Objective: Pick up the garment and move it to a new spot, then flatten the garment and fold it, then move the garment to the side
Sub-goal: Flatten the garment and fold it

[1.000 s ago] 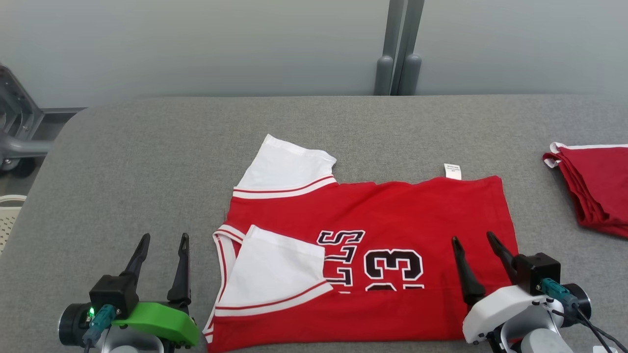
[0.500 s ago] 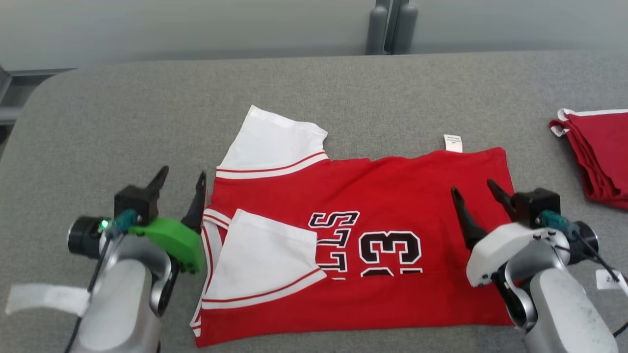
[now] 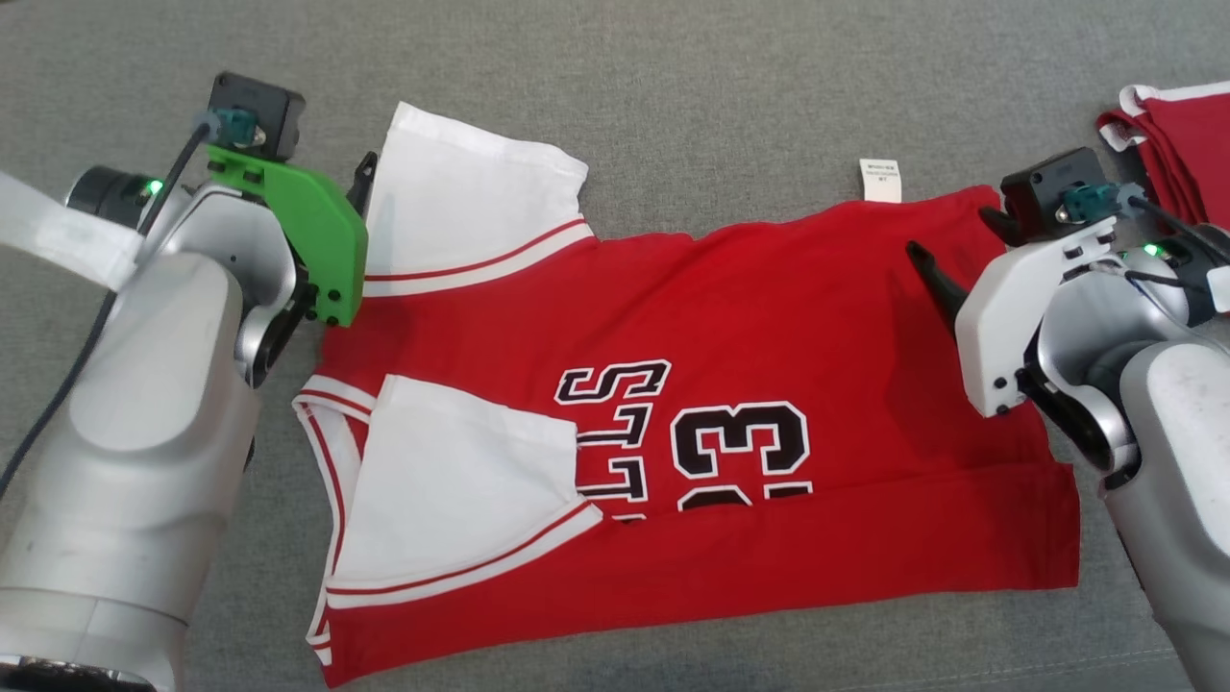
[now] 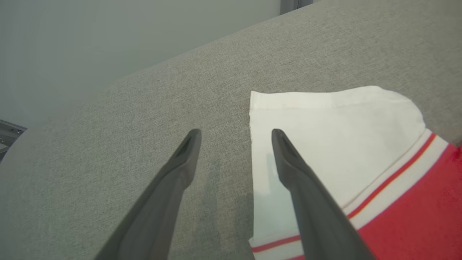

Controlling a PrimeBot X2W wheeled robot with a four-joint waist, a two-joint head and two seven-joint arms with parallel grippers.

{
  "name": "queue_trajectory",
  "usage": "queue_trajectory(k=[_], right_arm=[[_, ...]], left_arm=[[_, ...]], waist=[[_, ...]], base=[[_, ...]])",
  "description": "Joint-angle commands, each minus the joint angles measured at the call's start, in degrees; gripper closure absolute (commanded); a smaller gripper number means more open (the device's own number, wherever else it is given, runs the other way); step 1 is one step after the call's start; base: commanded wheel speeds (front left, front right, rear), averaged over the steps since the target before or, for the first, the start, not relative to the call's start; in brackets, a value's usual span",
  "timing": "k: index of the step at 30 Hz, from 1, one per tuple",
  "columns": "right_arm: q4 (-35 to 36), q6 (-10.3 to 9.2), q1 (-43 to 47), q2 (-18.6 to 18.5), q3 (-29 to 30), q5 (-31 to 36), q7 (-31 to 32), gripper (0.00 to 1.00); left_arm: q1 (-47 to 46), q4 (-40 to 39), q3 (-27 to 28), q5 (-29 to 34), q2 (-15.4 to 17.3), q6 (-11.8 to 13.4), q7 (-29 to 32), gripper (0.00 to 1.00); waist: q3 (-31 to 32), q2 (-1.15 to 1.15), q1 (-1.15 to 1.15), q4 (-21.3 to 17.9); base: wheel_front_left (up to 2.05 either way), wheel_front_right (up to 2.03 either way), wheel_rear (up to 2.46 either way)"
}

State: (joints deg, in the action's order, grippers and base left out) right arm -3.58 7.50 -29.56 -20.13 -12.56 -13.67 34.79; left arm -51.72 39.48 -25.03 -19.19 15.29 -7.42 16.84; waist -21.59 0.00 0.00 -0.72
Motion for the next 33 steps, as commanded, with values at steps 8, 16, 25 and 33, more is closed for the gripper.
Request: queue_trajectory(k=[8, 16, 25, 33], right_arm=[[3.08, -0.03, -3.05, -3.71, -1.24, -2.06, 3.66, 0.0], [2.82, -0.03, -3.05, -3.34, -2.22, -2.45, 2.61, 0.0], [2.36, -0.03, -3.52, -3.44, -3.22, -2.64, 1.64, 0.0], [2.28, -0.03, -5.15, -3.71, -3.6, -2.96, 1.62, 0.0]], left_arm=[[-8.09, 2.67, -3.2, -3.66, 2.81, -0.02, 8.8, 0.0], [-11.07, 4.6, -3.53, -4.6, 2.77, 0.07, 12.09, 0.0], [-12.4, 5.29, -3.86, -4.12, 3.6, 1.77, 13.04, 0.14], [-12.8, 5.17, -3.87, -5.9, 3.5, 1.4, 15.61, 1.0]], waist=[[-5.79, 0.0, 0.0, -4.07], [-7.19, 0.0, 0.0, -5.33], [-7.9, 0.0, 0.0, -6.09], [-9.58, 0.0, 0.0, -6.37]], base=[[0.0, 0.0, 0.0], [0.0, 0.0, 0.0], [0.0, 0.0, 0.0], [0.0, 0.0, 0.0]])
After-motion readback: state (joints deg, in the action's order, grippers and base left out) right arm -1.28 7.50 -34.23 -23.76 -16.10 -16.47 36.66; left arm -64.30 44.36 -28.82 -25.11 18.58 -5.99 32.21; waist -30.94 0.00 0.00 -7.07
